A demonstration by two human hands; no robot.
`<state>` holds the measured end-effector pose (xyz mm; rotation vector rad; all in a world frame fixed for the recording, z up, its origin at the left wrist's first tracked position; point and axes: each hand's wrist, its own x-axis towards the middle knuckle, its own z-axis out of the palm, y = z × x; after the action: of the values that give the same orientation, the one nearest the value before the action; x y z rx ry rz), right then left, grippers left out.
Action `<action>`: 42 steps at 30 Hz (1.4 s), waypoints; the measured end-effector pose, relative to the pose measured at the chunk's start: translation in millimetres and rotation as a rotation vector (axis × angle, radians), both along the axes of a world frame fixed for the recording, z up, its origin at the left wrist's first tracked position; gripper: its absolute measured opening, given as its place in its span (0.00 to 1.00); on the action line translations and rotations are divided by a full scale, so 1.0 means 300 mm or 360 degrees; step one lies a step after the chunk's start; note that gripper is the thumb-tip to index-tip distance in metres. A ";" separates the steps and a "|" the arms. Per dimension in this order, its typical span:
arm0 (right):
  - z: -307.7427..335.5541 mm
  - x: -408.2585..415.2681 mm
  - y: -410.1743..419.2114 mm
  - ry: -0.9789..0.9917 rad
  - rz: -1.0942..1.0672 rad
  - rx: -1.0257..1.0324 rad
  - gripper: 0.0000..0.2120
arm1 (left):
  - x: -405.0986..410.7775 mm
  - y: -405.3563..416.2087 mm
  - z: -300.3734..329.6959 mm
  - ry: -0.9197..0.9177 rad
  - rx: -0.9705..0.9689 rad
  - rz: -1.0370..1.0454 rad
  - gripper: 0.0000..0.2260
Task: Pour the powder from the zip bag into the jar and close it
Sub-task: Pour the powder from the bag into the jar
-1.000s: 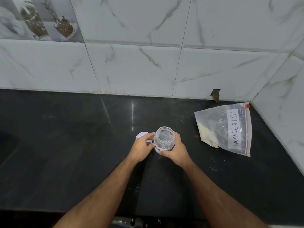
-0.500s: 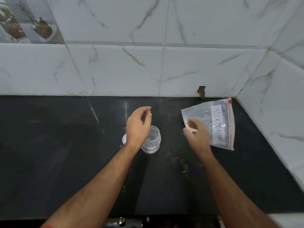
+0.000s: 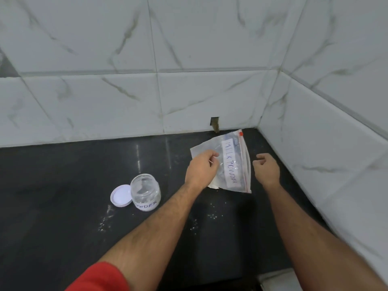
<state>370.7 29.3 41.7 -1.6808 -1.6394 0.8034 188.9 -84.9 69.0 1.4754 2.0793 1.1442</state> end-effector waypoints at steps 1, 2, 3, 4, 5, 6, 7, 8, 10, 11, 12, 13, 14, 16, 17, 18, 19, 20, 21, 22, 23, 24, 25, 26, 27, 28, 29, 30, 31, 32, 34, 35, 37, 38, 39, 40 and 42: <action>-0.012 0.005 0.016 -0.0024 0.0049 -0.0076 0.17 | 0.020 0.018 0.001 0.0012 -0.0025 -0.0013 0.12; -0.021 0.008 0.032 -0.0030 0.0089 -0.0150 0.19 | 0.038 0.036 0.002 0.0026 -0.0047 -0.0021 0.12; -0.027 0.008 0.046 -0.0024 0.0121 -0.0219 0.21 | 0.054 0.053 0.003 0.0038 -0.0062 -0.0030 0.12; -0.031 0.007 0.058 -0.0016 0.0144 -0.0284 0.24 | 0.067 0.070 0.004 0.0050 -0.0078 -0.0038 0.12; -0.033 0.005 0.067 -0.0008 0.0162 -0.0335 0.25 | 0.079 0.086 0.005 0.0062 -0.0093 -0.0044 0.12; -0.035 0.003 0.074 -0.0005 0.0177 -0.0368 0.26 | 0.088 0.101 0.005 0.0069 -0.0115 -0.0045 0.12; -0.041 0.001 0.080 -0.0007 0.0194 -0.0380 0.26 | 0.095 0.113 0.003 0.0072 -0.0132 -0.0039 0.12; -0.045 0.000 0.083 -0.0017 0.0209 -0.0385 0.25 | 0.101 0.124 0.001 0.0072 -0.0150 -0.0027 0.12; -0.062 -0.003 0.092 -0.0033 0.0242 -0.0378 0.18 | 0.111 0.138 -0.003 0.0074 -0.0176 -0.0007 0.12; -0.070 -0.004 0.095 -0.0020 0.0264 -0.0365 0.12 | 0.115 0.142 -0.004 0.0078 -0.0184 0.0003 0.12; -0.073 -0.007 0.096 0.0001 0.0286 -0.0353 0.07 | 0.119 0.145 -0.003 0.0084 -0.0190 0.0018 0.12; -0.075 -0.008 0.097 0.0023 0.0302 -0.0336 0.03 | 0.121 0.147 -0.004 0.0086 -0.0192 0.0038 0.12; -0.071 -0.010 0.099 0.0042 0.0314 -0.0313 0.01 | 0.122 0.150 -0.003 0.0083 -0.0194 0.0064 0.13; -0.048 -0.015 0.096 0.0064 0.0342 -0.0272 0.04 | 0.127 0.156 0.003 0.0080 -0.0215 0.0109 0.14; -0.026 -0.020 0.091 0.0089 0.0370 -0.0263 0.05 | 0.132 0.159 0.008 0.0083 -0.0223 0.0129 0.15; 0.000 -0.028 0.088 0.0129 0.0407 -0.0252 0.04 | 0.137 0.164 0.015 0.0087 -0.0218 0.0154 0.16; 0.028 -0.038 0.087 0.0172 0.0445 -0.0230 0.03 | 0.142 0.166 0.028 0.0092 -0.0190 0.0188 0.18; 0.062 -0.049 0.085 0.0203 0.0482 -0.0199 0.02 | 0.147 0.167 0.045 0.0085 -0.0150 0.0238 0.20; 0.100 -0.063 0.084 0.0228 0.0522 -0.0165 0.02 | 0.147 0.167 0.064 0.0063 -0.0100 0.0296 0.22; 0.140 -0.078 0.081 0.0247 0.0560 -0.0135 0.02 | 0.142 0.167 0.082 0.0028 -0.0052 0.0351 0.24; 0.176 -0.095 0.079 0.0266 0.0593 -0.0113 0.02 | 0.132 0.165 0.101 -0.0004 -0.0014 0.0404 0.25; 0.210 -0.113 0.078 0.0269 0.0619 -0.0099 0.02 | 0.118 0.164 0.118 -0.0022 0.0005 0.0453 0.26; 0.239 -0.130 0.077 0.0250 0.0637 -0.0087 0.02 | 0.103 0.164 0.132 -0.0029 0.0004 0.0492 0.25; 0.265 -0.150 0.074 0.0209 0.0651 -0.0073 0.01 | 0.083 0.163 0.147 -0.0030 -0.0007 0.0526 0.23; 0.287 -0.170 0.072 0.0160 0.0661 -0.0057 0.02 | 0.061 0.162 0.159 -0.0029 -0.0025 0.0551 0.20; 0.305 -0.190 0.071 0.0103 0.0666 -0.0038 0.02 | 0.040 0.158 0.170 -0.0026 -0.0039 0.0573 0.18; 0.319 -0.208 0.070 0.0040 0.0662 -0.0018 0.03 | 0.018 0.152 0.179 -0.0020 -0.0051 0.0586 0.15; 0.334 -0.224 0.069 -0.0028 0.0651 0.0001 0.04 | -0.004 0.145 0.184 -0.0008 -0.0054 0.0590 0.13; 0.346 -0.236 0.067 -0.0095 0.0635 0.0019 0.05 | -0.024 0.137 0.187 0.0011 -0.0049 0.0590 0.11; 0.355 -0.248 0.066 -0.0157 0.0621 0.0034 0.06 | -0.042 0.130 0.187 0.0028 -0.0044 0.0587 0.10; 0.369 -0.272 0.059 -0.0267 0.0619 0.0043 0.06 | -0.071 0.115 0.187 0.0029 -0.0039 0.0586 0.08; 0.374 -0.285 0.054 -0.0332 0.0642 0.0036 0.05 | -0.085 0.108 0.186 0.0011 -0.0037 0.0586 0.08; 0.386 -0.308 0.045 -0.0477 0.0730 0.0039 0.05 | -0.116 0.095 0.178 -0.0051 -0.0034 0.0601 0.06; 0.395 -0.316 0.044 -0.0542 0.0762 0.0066 0.06 | -0.133 0.088 0.173 -0.0082 -0.0031 0.0609 0.06; 0.407 -0.320 0.048 -0.0595 0.0760 0.0118 0.07 | -0.150 0.079 0.168 -0.0110 -0.0026 0.0622 0.05; 0.420 -0.321 0.056 -0.0621 0.0726 0.0178 0.08 | -0.166 0.068 0.165 -0.0136 -0.0011 0.0632 0.05; 0.443 -0.320 0.079 -0.0554 0.0626 0.0252 0.11 | -0.194 0.047 0.162 -0.0171 0.0026 0.0644 0.08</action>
<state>274.9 52.9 174.7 -1.4651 -2.2576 0.5572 130.7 -70.7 117.5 0.9958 2.3595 1.3503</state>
